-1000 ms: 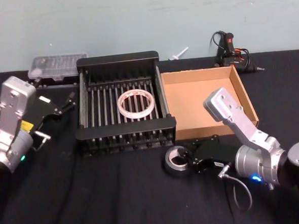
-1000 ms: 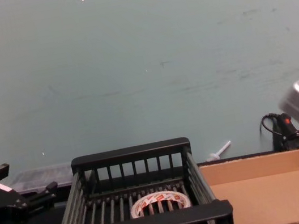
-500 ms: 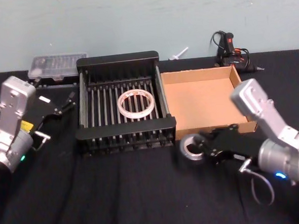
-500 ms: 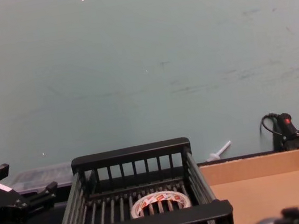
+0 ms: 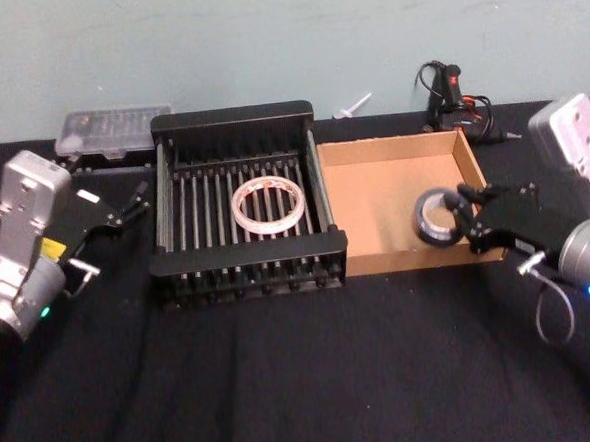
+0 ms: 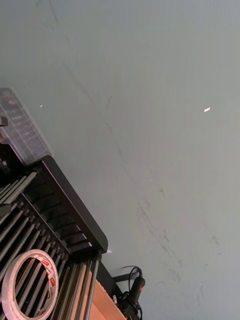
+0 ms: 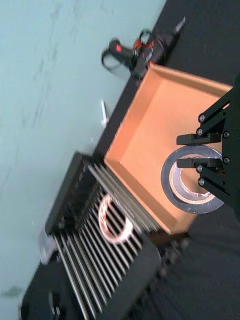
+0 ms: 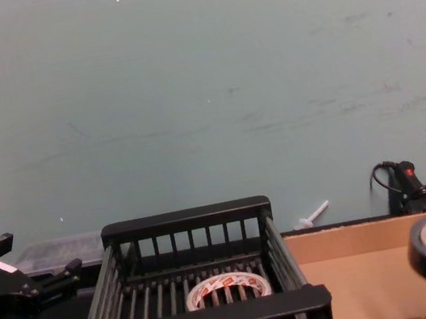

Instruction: Pick up the white tape and place it into the black box , Pick up the silver tape and place it into the brown box.

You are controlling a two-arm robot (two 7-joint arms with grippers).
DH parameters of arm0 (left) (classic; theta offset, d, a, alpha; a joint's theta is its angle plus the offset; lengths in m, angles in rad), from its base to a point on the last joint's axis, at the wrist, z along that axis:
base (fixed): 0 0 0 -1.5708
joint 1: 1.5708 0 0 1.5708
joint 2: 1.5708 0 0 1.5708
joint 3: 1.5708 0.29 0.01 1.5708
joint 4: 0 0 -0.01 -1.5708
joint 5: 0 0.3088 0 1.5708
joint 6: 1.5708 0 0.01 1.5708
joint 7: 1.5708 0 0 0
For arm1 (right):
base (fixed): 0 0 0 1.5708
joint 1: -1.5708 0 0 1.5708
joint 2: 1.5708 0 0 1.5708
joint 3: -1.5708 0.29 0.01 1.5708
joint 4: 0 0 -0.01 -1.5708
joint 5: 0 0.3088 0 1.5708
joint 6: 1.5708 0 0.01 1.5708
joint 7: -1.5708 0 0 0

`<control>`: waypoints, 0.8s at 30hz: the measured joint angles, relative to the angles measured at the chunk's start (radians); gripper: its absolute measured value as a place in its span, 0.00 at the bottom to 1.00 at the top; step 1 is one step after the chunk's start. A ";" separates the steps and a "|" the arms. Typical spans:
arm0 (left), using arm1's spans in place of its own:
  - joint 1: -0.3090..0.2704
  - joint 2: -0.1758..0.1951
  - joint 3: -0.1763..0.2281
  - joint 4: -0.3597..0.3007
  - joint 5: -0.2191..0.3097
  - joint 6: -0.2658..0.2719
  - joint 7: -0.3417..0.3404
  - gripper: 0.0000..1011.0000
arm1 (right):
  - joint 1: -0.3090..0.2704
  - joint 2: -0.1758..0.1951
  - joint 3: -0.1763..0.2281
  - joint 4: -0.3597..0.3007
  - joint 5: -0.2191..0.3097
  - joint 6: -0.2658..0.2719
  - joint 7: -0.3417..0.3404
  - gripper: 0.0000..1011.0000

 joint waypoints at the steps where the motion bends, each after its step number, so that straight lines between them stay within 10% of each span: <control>1: 0.000 0.000 0.000 0.000 0.000 0.000 0.000 0.99 | 0.007 -0.005 0.002 0.007 -0.002 -0.001 -0.003 0.16; 24: 0.000 0.000 0.000 0.000 0.000 0.000 0.000 0.99 | 0.348 -0.190 -0.039 0.386 -0.078 0.003 -0.011 0.16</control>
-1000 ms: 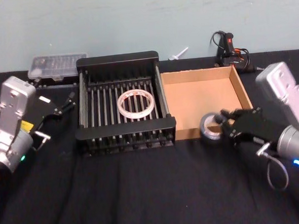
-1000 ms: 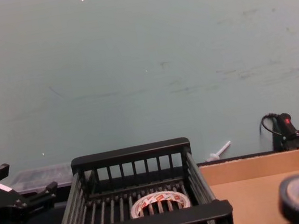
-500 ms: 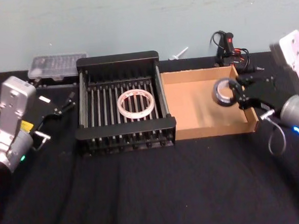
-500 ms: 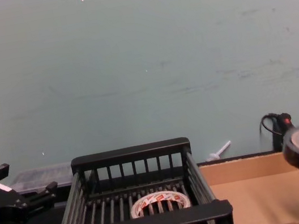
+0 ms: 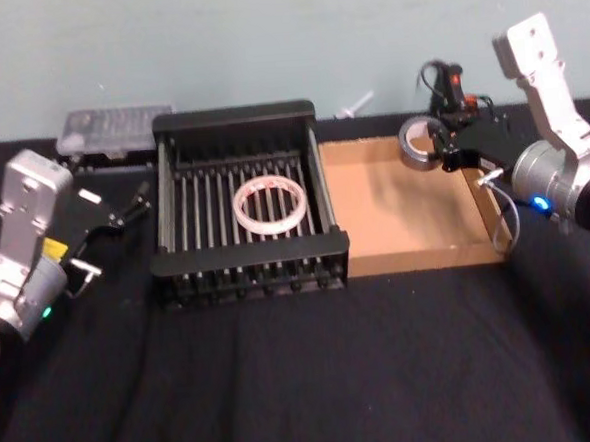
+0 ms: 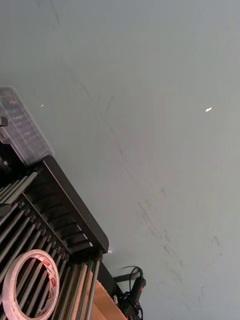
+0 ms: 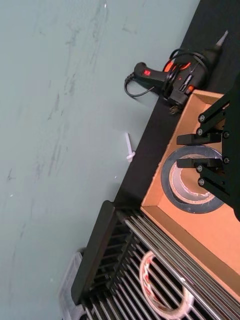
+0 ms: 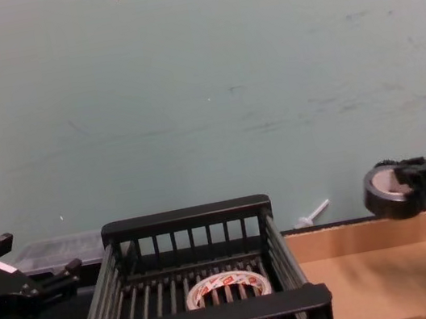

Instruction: Pick up the white tape and place it into the black box , Pick up the silver tape and place it into the brown box.

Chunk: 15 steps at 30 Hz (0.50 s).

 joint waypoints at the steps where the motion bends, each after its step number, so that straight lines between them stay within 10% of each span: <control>1: 0.000 0.000 0.000 0.000 0.000 0.000 0.000 0.99 | 0.013 -0.006 -0.003 0.018 -0.002 0.001 0.001 0.16; 15: 0.000 0.000 0.000 0.000 0.000 0.000 0.000 0.99 | 0.166 -0.102 -0.047 0.296 -0.038 0.009 0.014 0.16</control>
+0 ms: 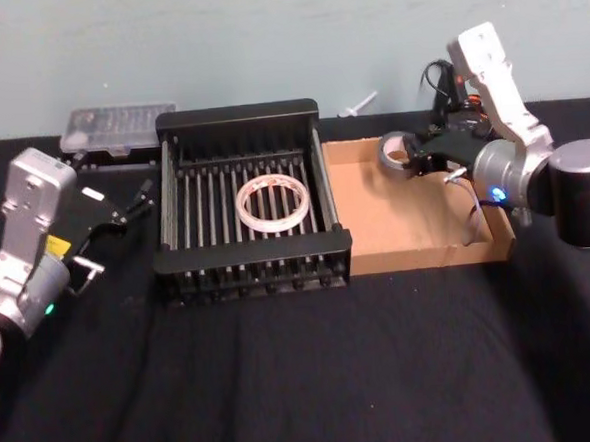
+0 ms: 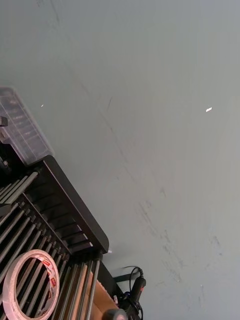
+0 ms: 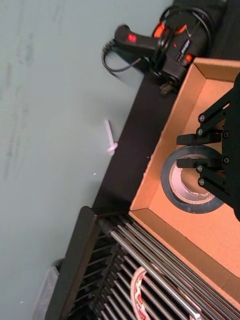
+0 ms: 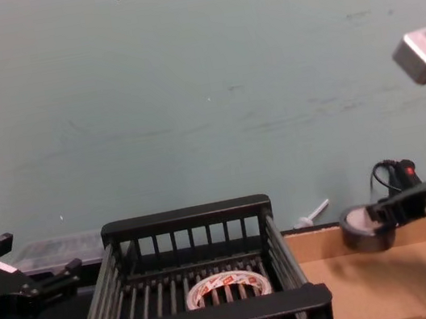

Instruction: Pick up the white tape and place it into the black box , Pick up the silver tape and place it into the brown box.

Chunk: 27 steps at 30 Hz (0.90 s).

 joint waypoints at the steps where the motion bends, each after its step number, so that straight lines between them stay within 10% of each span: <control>1: 0.000 0.000 0.000 0.000 0.000 0.000 0.000 0.99 | 0.007 -0.007 -0.002 0.021 -0.003 -0.003 0.001 0.16; 27: 0.000 0.000 0.000 0.000 0.000 0.000 0.000 0.99 | 0.027 -0.033 -0.010 0.094 -0.023 -0.012 0.011 0.24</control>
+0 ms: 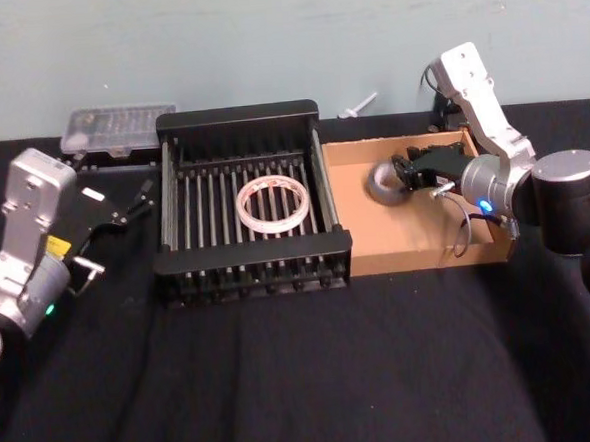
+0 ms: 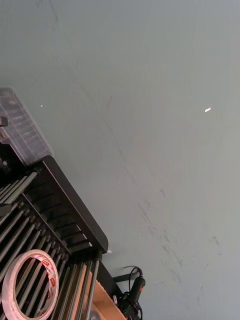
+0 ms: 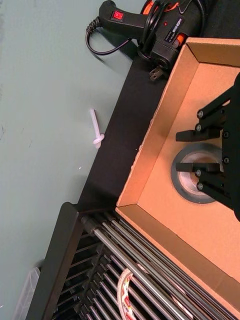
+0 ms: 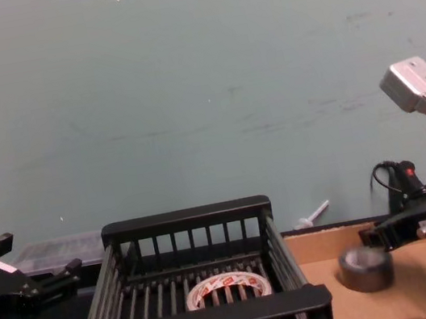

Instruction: Pick up the white tape and place it into the black box , Pick up the silver tape and place it into the brown box.

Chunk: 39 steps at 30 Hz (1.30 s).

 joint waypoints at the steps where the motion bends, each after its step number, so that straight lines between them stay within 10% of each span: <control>1: 0.000 0.000 0.000 0.000 0.000 0.000 0.000 0.99 | 0.000 0.000 0.000 0.000 0.000 0.000 0.000 0.26; 25: 0.000 0.000 0.000 0.000 0.000 0.000 0.000 0.99 | 0.000 0.000 0.001 -0.002 0.003 0.002 -0.001 0.99; 39: 0.000 0.000 0.000 0.000 0.000 0.000 0.000 0.99 | -0.051 0.011 0.027 -0.106 0.004 -0.027 -0.017 0.99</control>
